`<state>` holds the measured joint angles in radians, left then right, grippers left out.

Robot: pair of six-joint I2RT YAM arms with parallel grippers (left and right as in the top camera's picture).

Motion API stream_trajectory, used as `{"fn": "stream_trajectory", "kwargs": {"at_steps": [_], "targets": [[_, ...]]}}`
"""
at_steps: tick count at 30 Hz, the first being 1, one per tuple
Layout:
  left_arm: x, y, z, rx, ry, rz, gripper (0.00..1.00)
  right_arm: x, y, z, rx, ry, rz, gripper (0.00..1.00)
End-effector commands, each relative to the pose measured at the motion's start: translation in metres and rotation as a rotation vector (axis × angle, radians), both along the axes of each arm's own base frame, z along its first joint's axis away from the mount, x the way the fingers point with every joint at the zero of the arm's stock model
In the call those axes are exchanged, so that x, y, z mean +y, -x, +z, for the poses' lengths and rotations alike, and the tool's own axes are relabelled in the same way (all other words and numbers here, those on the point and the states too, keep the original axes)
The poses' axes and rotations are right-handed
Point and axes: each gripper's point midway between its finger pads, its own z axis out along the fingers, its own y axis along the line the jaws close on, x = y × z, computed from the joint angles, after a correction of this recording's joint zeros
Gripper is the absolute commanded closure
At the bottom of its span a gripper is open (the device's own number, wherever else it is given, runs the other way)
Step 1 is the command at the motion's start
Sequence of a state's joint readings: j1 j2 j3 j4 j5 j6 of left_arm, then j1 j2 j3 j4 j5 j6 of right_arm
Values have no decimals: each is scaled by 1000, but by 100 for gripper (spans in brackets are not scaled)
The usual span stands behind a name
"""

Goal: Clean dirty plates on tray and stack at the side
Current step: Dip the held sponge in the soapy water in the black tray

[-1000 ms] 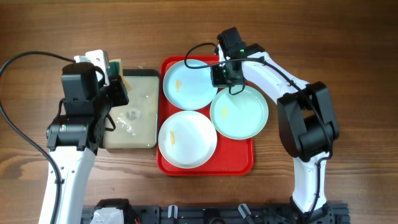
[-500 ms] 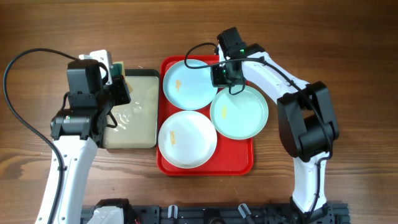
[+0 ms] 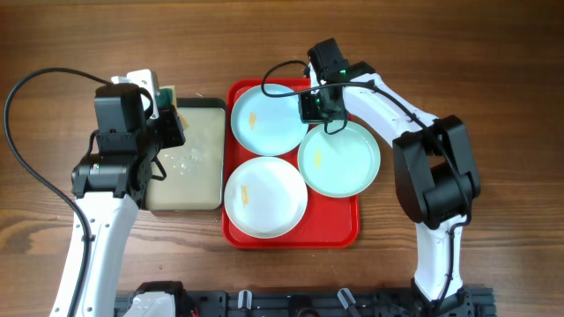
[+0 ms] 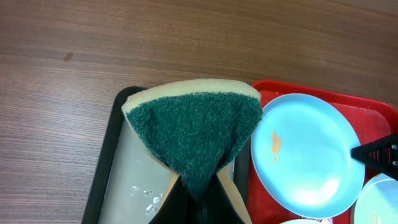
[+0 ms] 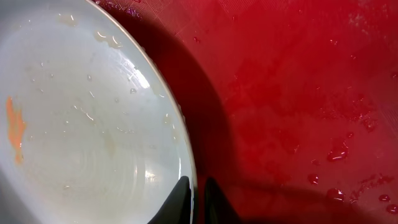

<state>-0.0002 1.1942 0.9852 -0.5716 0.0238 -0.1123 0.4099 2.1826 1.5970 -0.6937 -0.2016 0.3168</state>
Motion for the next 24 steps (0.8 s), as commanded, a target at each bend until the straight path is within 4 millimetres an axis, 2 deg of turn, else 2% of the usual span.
{"fn": "stream_trajectory", "kwargs": {"at_steps": [1, 4, 7, 8, 9, 10, 13, 15, 16, 21, 24], "targets": [[0, -4, 9, -26, -18, -8, 96, 2, 4, -7, 16, 3, 9, 90], [-11, 0, 5, -6, 29, -56, 96, 2, 4, -7, 17, 3, 9, 90], [20, -1, 0, 11, -99, 74, 96, 2, 4, -7, 16, 3, 9, 90], [12, -4, -2, 11, -22, 86, 96, 2, 4, -7, 16, 3, 9, 90], [-6, -3, -4, 22, 50, 27, 96, 2, 4, -7, 16, 3, 9, 90], [-10, -3, -7, 33, 41, 5, 96, 2, 4, -7, 16, 3, 9, 90], [12, -6, -15, 53, -51, 97, 96, 2, 3, -6, 10, 0, 9, 90], [-2, -2, -20, 77, 2, 48, 96, 2, 3, -7, 12, 1, 10, 90], [0, -1, -20, 81, -8, 55, 96, 2, 3, -7, 11, 1, 9, 90], [6, -22, 1, -35, -36, 70, 96, 2, 3, -6, 11, 0, 9, 90], [5, -25, 3, -48, -91, 16, 96, 2, 3, -6, 10, 0, 9, 90]]}}
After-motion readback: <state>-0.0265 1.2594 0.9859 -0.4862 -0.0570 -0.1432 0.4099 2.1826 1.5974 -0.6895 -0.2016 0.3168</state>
